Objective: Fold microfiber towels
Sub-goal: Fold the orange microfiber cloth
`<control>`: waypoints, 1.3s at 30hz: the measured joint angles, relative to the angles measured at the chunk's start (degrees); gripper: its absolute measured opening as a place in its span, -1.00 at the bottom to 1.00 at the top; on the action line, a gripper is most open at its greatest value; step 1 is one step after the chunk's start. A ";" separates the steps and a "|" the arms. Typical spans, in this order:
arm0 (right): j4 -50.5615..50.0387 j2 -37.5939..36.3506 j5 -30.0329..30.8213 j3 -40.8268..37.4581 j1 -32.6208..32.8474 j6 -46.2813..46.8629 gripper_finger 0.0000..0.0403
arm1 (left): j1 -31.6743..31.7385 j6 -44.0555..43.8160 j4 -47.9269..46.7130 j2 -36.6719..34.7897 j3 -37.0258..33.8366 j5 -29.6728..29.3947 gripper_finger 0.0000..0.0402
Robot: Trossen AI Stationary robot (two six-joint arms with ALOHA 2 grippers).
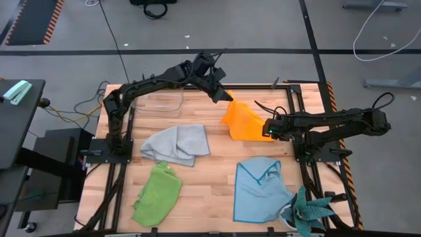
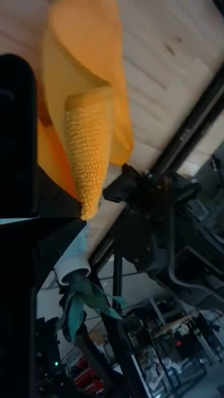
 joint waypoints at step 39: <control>21.48 4.21 3.01 -4.92 0.11 -0.24 -0.75 | 0.82 4.14 -4.36 -1.02 -0.04 -0.24 -0.95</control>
